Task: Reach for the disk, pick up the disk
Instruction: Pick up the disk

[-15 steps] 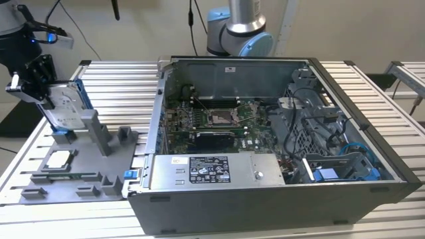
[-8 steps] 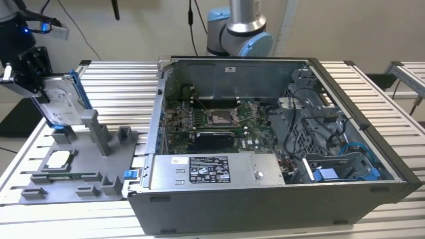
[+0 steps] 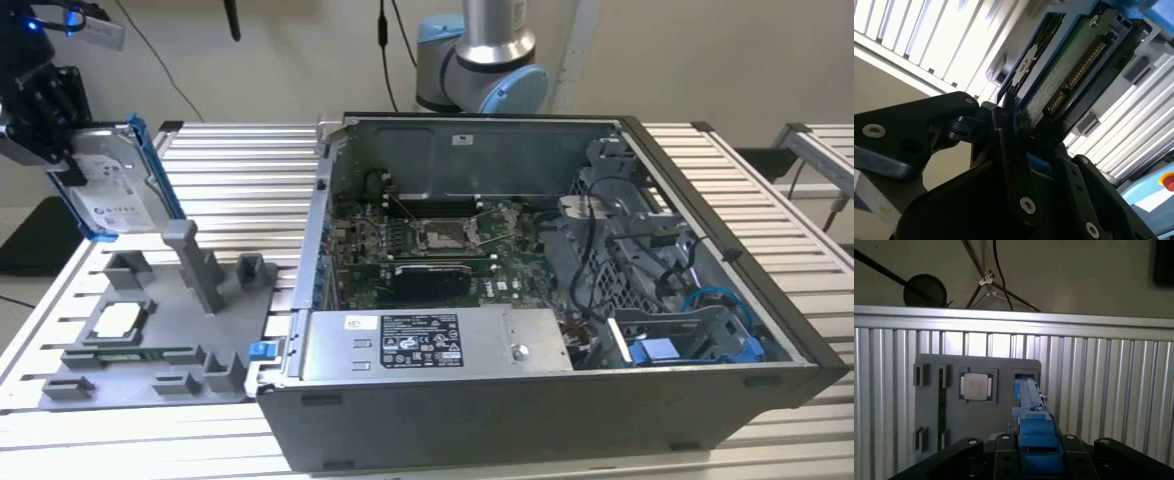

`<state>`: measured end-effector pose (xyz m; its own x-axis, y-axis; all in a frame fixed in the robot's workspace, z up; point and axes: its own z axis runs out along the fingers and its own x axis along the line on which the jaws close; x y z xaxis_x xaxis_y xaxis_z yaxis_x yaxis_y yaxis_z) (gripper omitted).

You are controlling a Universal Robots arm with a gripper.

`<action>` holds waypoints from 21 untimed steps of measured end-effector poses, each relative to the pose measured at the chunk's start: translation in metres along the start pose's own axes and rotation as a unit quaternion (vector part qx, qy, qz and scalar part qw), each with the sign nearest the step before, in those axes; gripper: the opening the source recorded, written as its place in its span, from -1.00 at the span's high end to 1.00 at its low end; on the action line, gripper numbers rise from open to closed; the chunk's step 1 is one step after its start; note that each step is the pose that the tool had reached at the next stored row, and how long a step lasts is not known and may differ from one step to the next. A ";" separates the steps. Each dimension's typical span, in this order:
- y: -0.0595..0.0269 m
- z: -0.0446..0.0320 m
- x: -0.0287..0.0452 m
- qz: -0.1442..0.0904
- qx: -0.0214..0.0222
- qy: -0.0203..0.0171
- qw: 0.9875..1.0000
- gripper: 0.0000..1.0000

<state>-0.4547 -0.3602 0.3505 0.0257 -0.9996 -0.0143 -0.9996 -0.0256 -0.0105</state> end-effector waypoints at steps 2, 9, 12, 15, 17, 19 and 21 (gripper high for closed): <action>-0.0001 -0.0093 -0.0001 0.000 0.000 0.000 1.000 1.00; -0.0001 -0.0369 -0.0005 0.000 0.000 0.000 1.000 1.00; -0.0002 -0.0446 -0.0006 0.000 0.000 0.000 1.000 1.00; -0.0002 -0.0523 -0.0008 0.000 0.000 0.000 1.000 1.00; -0.0003 -0.0569 -0.0008 0.000 0.000 0.000 1.000 1.00; -0.0004 -0.0611 -0.0008 0.000 0.000 0.000 1.000 1.00; -0.0004 -0.0651 -0.0009 0.000 0.000 0.000 1.000 1.00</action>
<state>-0.4550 -0.3602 0.4156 0.0264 -0.9996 -0.0142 -0.9996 -0.0262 -0.0104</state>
